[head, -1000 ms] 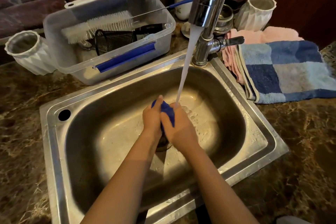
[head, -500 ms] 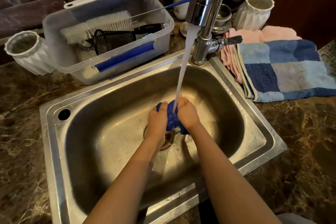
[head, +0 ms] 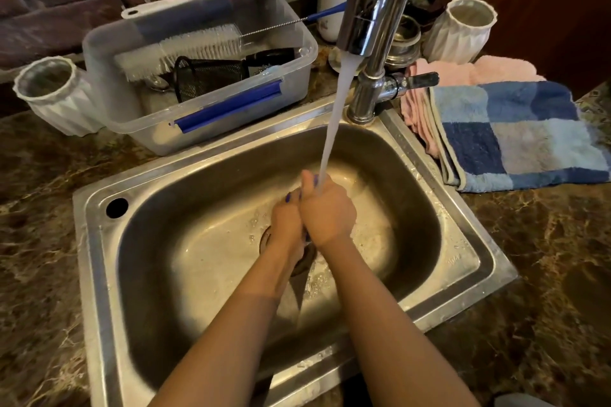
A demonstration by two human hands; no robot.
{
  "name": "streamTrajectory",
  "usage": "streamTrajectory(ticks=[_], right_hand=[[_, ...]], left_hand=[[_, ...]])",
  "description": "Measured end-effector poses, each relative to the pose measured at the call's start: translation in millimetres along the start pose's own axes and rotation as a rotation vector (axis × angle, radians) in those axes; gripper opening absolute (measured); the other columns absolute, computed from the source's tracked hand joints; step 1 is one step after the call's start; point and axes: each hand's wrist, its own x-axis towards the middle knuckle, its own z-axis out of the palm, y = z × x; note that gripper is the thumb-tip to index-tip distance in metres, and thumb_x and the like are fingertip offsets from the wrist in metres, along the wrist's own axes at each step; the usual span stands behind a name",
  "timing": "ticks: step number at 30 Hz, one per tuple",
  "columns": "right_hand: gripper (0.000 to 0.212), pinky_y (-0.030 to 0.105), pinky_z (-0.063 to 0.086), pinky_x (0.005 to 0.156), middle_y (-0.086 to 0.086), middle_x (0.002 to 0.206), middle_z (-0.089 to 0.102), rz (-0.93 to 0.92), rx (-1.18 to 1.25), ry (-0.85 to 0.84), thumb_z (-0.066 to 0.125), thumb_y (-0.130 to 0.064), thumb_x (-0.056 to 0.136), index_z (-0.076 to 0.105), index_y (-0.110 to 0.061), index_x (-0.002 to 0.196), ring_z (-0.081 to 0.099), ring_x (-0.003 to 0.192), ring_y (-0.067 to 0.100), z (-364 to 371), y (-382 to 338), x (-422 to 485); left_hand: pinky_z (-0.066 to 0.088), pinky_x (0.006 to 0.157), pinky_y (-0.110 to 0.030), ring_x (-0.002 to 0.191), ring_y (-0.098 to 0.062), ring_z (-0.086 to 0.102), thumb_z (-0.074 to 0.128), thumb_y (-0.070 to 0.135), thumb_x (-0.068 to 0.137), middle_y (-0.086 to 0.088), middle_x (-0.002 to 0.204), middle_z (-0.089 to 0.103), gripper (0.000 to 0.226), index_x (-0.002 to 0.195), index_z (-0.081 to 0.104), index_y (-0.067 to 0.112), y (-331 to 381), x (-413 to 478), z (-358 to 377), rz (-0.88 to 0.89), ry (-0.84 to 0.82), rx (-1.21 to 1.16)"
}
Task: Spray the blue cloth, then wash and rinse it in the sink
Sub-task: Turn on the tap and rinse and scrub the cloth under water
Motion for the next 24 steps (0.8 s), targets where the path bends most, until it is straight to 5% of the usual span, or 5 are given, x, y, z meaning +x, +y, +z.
streamTrajectory(ticks=[4,9,15,21,24], right_hand=[[0.048,0.038,0.049,0.065,0.011,0.074,0.061,0.151,0.167,-0.041,0.035,-0.042,0.096,0.053,-0.015,0.06,0.059,0.071,0.028,8,24,22],[0.046,0.05,0.049,0.088,0.017,0.099,0.063,0.246,0.294,-0.115,0.022,-0.044,0.098,0.052,-0.008,0.099,0.059,0.091,0.032,13,48,15],[0.02,0.027,0.039,0.056,-0.002,0.083,0.059,-0.06,0.164,-0.167,0.03,-0.044,0.096,0.041,-0.027,0.098,0.056,0.069,0.015,-2,22,-30],[0.035,0.029,0.044,0.057,-0.003,0.071,0.056,0.019,-0.009,0.004,0.035,-0.047,0.095,0.053,-0.018,0.088,0.056,0.067,0.017,-5,6,2],[0.041,0.035,0.049,0.067,0.007,0.078,0.061,0.115,0.118,-0.022,0.035,-0.041,0.097,0.058,-0.013,0.078,0.059,0.074,0.024,2,21,23]], left_hand=[[0.042,0.059,-0.03,0.06,-0.024,0.052,0.047,0.026,0.093,-0.005,0.06,0.054,0.033,0.061,0.052,0.019,-1,2,4,0.088,0.106,0.274],[0.047,0.066,-0.03,0.067,-0.019,0.056,0.046,0.029,0.095,-0.004,0.071,0.058,0.026,0.071,0.053,0.019,3,-5,7,0.084,0.021,0.259],[0.047,0.071,-0.031,0.072,-0.026,0.056,0.049,0.035,0.092,-0.005,0.065,0.058,0.031,0.068,0.054,0.015,20,13,3,-0.017,0.093,0.205],[0.035,0.047,-0.022,0.052,-0.013,0.046,0.049,0.032,0.093,0.001,0.055,0.054,0.037,0.063,0.069,0.02,0,-5,5,-0.009,-0.046,0.089],[0.047,0.057,-0.027,0.064,-0.019,0.058,0.046,0.029,0.095,-0.007,0.073,0.062,0.029,0.073,0.061,0.019,4,-6,7,0.064,0.057,0.146]])
